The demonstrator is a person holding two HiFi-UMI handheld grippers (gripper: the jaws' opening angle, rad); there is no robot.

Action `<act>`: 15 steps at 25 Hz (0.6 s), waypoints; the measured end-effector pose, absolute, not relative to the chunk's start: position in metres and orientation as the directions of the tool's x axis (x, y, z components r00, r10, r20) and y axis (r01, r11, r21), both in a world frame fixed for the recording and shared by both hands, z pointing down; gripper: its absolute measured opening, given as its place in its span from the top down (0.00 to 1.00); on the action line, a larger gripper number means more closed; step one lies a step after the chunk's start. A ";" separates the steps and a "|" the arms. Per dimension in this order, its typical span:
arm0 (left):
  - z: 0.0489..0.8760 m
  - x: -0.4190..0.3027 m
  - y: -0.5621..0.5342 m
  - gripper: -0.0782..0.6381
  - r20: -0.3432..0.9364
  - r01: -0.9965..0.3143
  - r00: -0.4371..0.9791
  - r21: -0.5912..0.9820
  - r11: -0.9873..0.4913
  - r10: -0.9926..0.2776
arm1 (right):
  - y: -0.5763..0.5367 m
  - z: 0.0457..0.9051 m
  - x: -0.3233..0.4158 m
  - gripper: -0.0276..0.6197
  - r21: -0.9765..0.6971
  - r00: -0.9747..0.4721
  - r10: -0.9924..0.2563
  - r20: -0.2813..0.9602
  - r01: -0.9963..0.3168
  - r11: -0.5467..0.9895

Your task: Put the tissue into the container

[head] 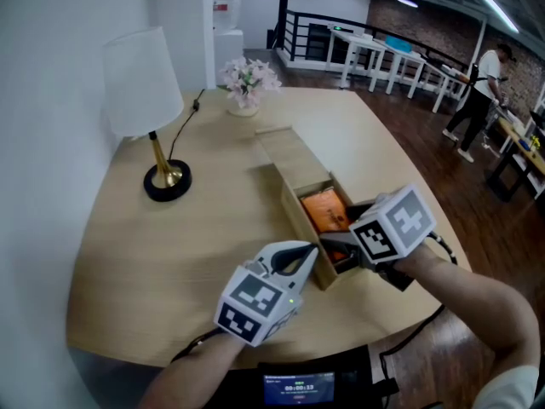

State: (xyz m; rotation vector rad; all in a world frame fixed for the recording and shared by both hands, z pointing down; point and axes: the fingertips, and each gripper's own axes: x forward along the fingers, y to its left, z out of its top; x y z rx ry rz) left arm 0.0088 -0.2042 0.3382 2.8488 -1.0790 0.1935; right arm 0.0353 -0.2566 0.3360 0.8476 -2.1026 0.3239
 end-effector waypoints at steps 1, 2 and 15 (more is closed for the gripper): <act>0.338 0.009 -0.203 0.89 0.151 -0.660 0.746 0.039 -0.750 -0.648 | -0.256 0.335 0.035 0.42 0.067 -0.434 -0.462 0.773 -0.669 0.740; 0.339 0.010 -0.202 0.89 0.153 -0.654 0.751 0.039 -0.756 -0.642 | -0.255 0.334 0.035 0.42 0.066 -0.439 -0.465 0.769 -0.668 0.741; 0.339 0.003 -0.196 0.89 0.165 -0.644 0.758 0.040 -0.764 -0.631 | -0.285 0.272 0.157 0.42 -0.134 -0.577 -0.740 0.345 -0.811 0.570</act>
